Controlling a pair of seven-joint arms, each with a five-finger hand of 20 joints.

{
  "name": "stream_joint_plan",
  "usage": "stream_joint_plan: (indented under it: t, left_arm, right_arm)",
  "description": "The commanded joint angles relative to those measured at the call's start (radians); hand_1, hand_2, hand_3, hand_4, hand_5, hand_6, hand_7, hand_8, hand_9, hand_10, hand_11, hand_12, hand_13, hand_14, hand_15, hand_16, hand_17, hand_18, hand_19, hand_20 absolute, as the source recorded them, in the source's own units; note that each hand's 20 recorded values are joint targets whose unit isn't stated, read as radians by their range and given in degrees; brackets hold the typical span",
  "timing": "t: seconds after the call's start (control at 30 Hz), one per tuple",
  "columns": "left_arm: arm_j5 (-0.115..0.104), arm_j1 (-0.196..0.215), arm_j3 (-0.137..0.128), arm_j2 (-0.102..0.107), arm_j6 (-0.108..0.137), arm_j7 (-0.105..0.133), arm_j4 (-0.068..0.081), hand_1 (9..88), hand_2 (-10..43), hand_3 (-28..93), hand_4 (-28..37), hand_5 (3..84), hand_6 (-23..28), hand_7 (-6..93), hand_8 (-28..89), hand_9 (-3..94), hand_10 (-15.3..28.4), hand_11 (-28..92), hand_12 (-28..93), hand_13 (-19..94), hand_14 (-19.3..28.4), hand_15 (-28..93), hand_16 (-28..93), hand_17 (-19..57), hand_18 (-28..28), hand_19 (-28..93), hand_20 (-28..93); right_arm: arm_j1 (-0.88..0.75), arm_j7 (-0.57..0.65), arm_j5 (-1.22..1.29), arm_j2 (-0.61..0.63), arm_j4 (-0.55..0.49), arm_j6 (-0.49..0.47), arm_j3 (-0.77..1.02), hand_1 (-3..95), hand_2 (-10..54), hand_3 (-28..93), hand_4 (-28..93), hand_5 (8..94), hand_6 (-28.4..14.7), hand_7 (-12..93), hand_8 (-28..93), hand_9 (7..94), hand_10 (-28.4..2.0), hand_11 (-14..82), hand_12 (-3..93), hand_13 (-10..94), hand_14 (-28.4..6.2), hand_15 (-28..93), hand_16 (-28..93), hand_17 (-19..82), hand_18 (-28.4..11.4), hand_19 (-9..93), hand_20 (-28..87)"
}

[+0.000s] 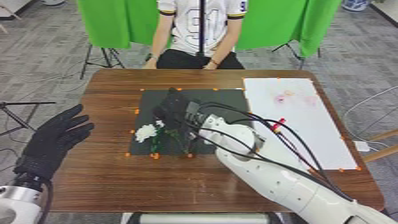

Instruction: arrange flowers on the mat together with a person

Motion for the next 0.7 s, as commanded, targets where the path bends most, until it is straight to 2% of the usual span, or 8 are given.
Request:
stream_joint_plan:
  t: [0.03,0.17,0.27,0.3,0.5,0.7]
  left_arm:
    - [-0.002,0.011,-0.002,0.0,0.008,-0.005,0.003,26.3,0.4,71,-24.3,33.4,4.3,15.8,-8,30.0,12.9,20,19,25,15.7,33,2,-7.2,23.0,48,15]
    - [-0.001,0.011,-0.002,-0.001,0.009,-0.006,0.003,26.3,0.4,71,-24.3,33.4,4.3,15.8,-8,29.9,12.9,20,19,25,15.7,33,2,-7.2,23.1,48,15]
    - [-0.002,0.01,-0.003,-0.002,0.009,-0.007,0.005,26.4,0.4,71,-24.2,33.4,4.3,16.0,-8,30.0,12.9,20,19,25,15.7,33,2,-7.2,23.1,48,15]
    - [-0.002,0.015,-0.005,-0.005,0.01,-0.007,0.001,26.4,0.4,71,-24.2,33.3,4.3,15.9,-8,30.0,12.9,20,20,25,15.7,33,2,-7.2,23.1,48,15]
    - [-0.001,0.009,-0.002,-0.002,0.009,-0.006,0.004,26.3,0.4,71,-24.2,33.4,4.3,15.7,-8,30.0,12.9,20,20,25,15.7,33,2,-7.2,23.1,48,15]
    - [-0.002,0.013,-0.005,-0.003,0.009,-0.006,0.002,26.4,0.4,71,-24.3,33.4,4.3,15.7,-8,30.0,12.9,20,19,25,15.7,33,2,-7.2,23.1,48,15]
  right_arm:
    - [0.025,0.047,-0.064,0.001,-0.011,-0.096,0.007,49.8,-9.5,77,-28,64.3,5.9,54,-3,74.4,-5.6,27.8,54.9,63,-4.2,59,41,24,-15.2,63,45]
    - [0.019,0.068,-0.076,0.004,-0.023,-0.159,0.015,48.6,-9.5,77,-28,63.1,5.6,53,-3,73.6,-5.6,27.0,54.4,62,-4.4,58,40,23,-15.3,62,44]
    - [0.013,0.079,-0.068,0.0,-0.038,-0.221,0.03,43.5,-9.3,77,-28,60.7,4.8,52,-2,71.0,-6.0,28.4,52.6,60,-5.8,62,32,22,-15.5,62,44]
    - [0.007,0.081,-0.075,-0.004,-0.045,-0.241,0.039,42.4,-8.9,78,-28,60.4,4.5,52,-2,70.1,-6.3,29.7,51.4,59,-6.1,63,30,22,-15.6,62,44]
    - [0.007,0.104,-0.05,0.001,-0.062,-0.228,0.046,37.9,-7.4,77,-28,59.0,3.1,50,-1,64.8,-8.2,40.4,40.3,57,-7.1,64,29,20,-16.2,61,44]
    - [-0.003,0.107,-0.04,0.002,-0.088,-0.235,0.073,36.2,-7.6,78,-28,58.9,2.9,48,0,63.6,-8.6,42.1,37.9,57,-7.5,64,29,20,-16.4,61,44]
